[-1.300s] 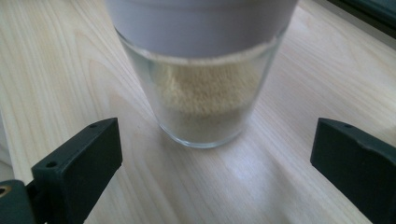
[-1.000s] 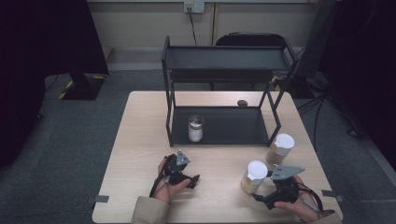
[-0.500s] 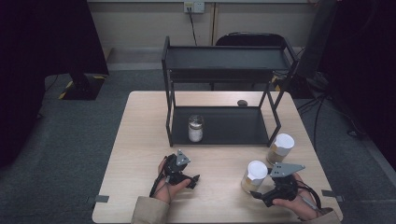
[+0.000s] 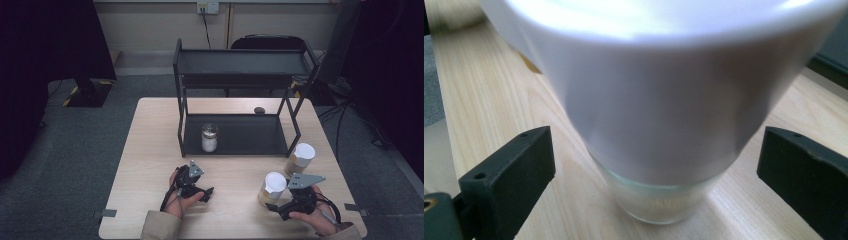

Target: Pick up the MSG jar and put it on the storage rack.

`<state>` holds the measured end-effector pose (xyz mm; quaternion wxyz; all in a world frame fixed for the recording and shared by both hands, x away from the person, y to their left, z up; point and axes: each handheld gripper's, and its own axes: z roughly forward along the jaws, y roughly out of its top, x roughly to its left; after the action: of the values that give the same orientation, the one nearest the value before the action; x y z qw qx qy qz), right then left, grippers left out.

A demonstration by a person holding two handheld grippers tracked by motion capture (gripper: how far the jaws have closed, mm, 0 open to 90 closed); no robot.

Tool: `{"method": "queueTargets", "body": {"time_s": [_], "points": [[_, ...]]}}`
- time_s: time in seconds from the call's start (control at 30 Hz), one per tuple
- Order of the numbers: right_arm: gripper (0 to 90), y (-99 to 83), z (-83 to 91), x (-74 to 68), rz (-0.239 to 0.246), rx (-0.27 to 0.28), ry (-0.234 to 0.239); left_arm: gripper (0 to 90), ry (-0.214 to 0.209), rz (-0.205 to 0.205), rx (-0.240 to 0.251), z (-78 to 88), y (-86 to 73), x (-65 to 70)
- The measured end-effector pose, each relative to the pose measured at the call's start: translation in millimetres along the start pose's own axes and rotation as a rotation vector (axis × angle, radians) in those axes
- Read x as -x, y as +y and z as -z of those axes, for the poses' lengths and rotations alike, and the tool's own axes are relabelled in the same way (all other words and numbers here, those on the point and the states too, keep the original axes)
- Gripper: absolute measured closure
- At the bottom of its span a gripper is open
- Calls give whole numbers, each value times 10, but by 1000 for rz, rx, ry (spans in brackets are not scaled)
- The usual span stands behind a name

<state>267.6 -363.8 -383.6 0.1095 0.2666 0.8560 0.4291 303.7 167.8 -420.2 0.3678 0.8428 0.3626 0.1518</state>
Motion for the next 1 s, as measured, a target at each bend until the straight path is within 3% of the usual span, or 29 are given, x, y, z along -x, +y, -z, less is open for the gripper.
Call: {"method": "queueTargets", "body": {"time_s": [0.57, 1.0], "points": [[189, -61, -30, -54, 32, 55, -14, 1, 0, 0, 0, 0, 0, 0], [252, -113, -53, -97, 29, 86, -33, 1, 0, 0, 0, 0, 0, 0]]}}
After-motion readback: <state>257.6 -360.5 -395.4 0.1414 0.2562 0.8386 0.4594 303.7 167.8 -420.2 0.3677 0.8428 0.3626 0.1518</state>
